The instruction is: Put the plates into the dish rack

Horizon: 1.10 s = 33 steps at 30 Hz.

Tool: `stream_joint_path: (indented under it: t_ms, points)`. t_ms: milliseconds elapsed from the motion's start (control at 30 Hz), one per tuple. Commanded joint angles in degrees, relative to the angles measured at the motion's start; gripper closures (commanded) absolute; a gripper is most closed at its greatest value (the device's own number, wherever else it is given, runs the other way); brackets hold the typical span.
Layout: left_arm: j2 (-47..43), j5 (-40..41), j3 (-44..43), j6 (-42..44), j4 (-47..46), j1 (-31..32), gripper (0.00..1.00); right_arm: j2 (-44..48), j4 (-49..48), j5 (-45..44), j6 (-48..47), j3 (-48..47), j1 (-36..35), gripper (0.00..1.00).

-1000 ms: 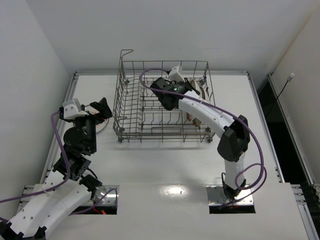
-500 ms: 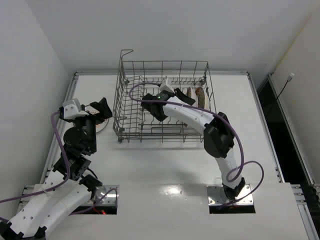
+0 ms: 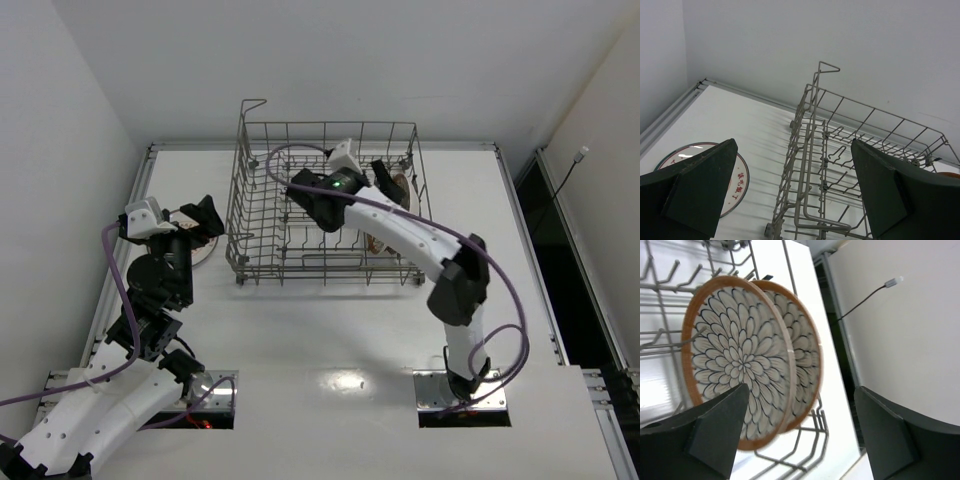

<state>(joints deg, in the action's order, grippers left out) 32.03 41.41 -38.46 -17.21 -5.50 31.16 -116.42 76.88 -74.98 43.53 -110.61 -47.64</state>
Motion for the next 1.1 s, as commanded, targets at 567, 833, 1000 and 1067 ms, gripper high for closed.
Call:
stream_joint_path:
  t_ms: [567,833,1000,1067]
  points:
    - [8.21,18.17,0.32,-5.01,-0.49,0.40,0.00,61.39,-33.11,51.42,-1.16,51.09,-2.11,0.00]
    - [11.84,7.95,-7.60,-26.10,17.52,-11.01,0.00,70.44,-32.50,56.52,1.03,57.16,-2.11,0.00]
    - [12.79,-7.63,-9.52,-39.61,24.38,-24.28,0.00,78.09,-30.92,57.14,2.26,59.02,-2.11,0.00]
    - [14.63,-16.33,-7.44,-45.59,26.06,-30.85,0.00,80.47,-30.31,57.66,2.79,58.49,-2.11,0.00]
